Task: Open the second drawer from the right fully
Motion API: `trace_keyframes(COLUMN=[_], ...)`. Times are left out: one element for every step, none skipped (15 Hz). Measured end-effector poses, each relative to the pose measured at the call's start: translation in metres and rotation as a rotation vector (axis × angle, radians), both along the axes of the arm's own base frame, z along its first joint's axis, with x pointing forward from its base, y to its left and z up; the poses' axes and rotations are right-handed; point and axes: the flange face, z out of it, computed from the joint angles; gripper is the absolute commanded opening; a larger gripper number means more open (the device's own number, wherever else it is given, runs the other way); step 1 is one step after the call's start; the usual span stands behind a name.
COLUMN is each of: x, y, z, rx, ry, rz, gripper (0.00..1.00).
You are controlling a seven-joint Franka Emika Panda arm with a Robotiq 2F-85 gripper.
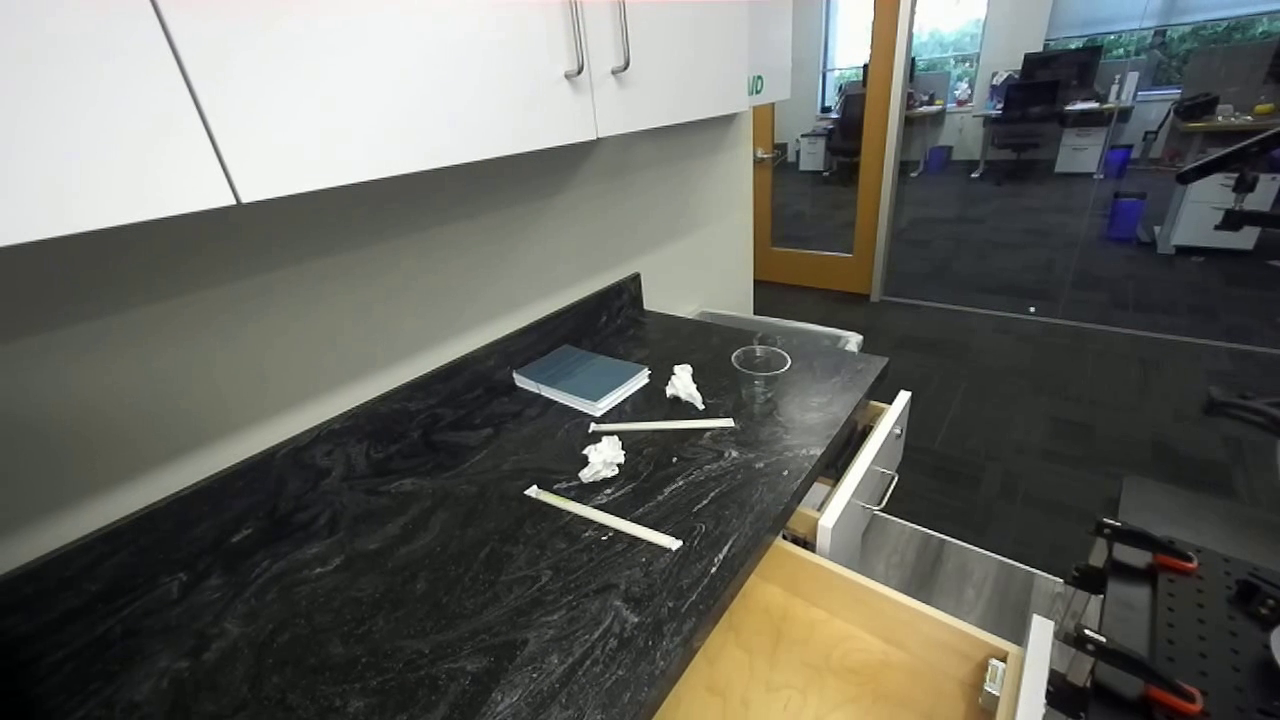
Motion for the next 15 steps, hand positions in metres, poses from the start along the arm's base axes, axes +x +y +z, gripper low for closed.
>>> trace_keyframes(x=[0.002,0.005,0.010,0.016,0.022,0.028,0.033,0.040,0.046,0.052,0.058,0.063,0.068,0.072,0.076], y=[0.008,0.015,0.020,0.025,0.028,0.030,0.030,0.028,0.025,0.020,0.013,0.006,-0.004,-0.014,-0.025], z=[0.014,0.029,0.044,0.060,0.077,0.093,0.110,0.127,0.143,0.160,0.175,0.189,0.203,0.215,0.228], rx=[0.031,0.061,0.088,0.115,0.138,0.159,0.176,0.194,0.216,0.246,0.277,0.311,0.345,0.377,0.406], ry=[0.021,0.038,0.049,0.057,0.061,0.060,0.056,0.052,0.045,0.036,0.025,0.011,-0.004,-0.020,-0.035], rz=[0.010,0.018,0.025,0.032,0.033,0.025,0.004,-0.028,-0.062,-0.095,-0.129,-0.162,-0.196,-0.231,-0.261], gripper=[1.00,1.00,1.00,1.00,1.00,1.00,1.00,1.00,1.00,1.00,1.00,1.00,1.00,1.00,1.00])
